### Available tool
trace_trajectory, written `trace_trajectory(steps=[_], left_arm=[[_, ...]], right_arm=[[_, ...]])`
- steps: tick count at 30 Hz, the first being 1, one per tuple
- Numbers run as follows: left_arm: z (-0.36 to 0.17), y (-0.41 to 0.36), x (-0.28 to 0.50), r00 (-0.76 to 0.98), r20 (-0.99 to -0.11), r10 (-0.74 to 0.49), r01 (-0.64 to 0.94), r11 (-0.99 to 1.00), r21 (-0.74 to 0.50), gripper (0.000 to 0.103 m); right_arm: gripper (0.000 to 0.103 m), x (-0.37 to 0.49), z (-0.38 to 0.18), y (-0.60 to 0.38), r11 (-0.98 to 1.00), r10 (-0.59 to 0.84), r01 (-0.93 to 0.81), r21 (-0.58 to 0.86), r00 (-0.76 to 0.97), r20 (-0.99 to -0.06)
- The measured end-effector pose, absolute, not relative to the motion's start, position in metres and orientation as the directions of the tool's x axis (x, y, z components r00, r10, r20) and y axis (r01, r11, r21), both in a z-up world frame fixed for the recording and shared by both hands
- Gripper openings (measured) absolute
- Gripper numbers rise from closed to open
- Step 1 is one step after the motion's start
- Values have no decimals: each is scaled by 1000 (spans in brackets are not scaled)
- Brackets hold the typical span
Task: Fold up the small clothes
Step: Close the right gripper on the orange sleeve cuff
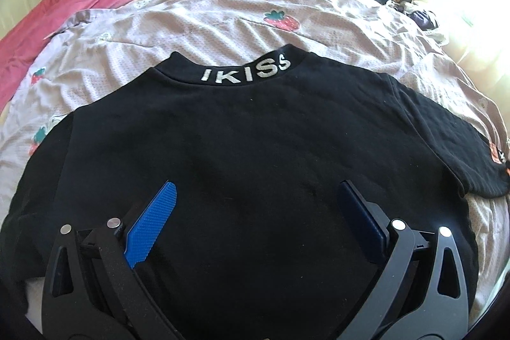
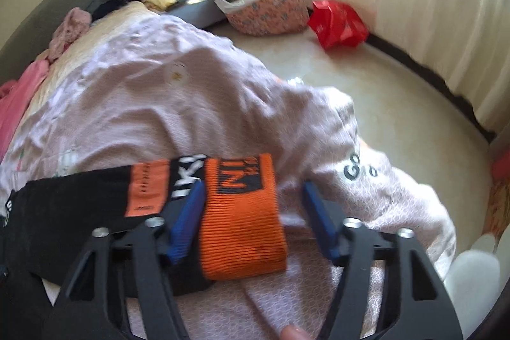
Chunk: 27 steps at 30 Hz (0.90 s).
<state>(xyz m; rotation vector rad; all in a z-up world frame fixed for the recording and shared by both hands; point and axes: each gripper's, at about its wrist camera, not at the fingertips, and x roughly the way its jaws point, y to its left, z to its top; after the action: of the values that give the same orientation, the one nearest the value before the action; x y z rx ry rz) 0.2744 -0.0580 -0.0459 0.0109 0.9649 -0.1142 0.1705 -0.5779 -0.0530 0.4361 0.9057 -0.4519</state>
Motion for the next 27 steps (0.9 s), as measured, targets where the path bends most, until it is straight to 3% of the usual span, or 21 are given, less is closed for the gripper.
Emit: trace_trajectory(steps=[1, 5, 13, 27], left_arm=[[-45, -57, 274, 565, -819, -97, 100, 994, -49, 95], [-39, -54, 271, 574, -812, -107, 101, 993, -59, 95], [-35, -44, 267, 576, -807, -130, 99, 991, -89, 95], [-10, -17, 261, 617, -769, -168, 77, 985, -154, 95]], right_arm=[[29, 170, -54, -578, 825, -156, 529, 199, 551, -820], [12, 163, -38, -570, 841, -166, 501, 204, 598, -784], [5, 148, 1, -543, 865, -193, 464, 190, 658, -728], [5, 178, 62, -410, 964, 31, 147, 221, 765, -644]])
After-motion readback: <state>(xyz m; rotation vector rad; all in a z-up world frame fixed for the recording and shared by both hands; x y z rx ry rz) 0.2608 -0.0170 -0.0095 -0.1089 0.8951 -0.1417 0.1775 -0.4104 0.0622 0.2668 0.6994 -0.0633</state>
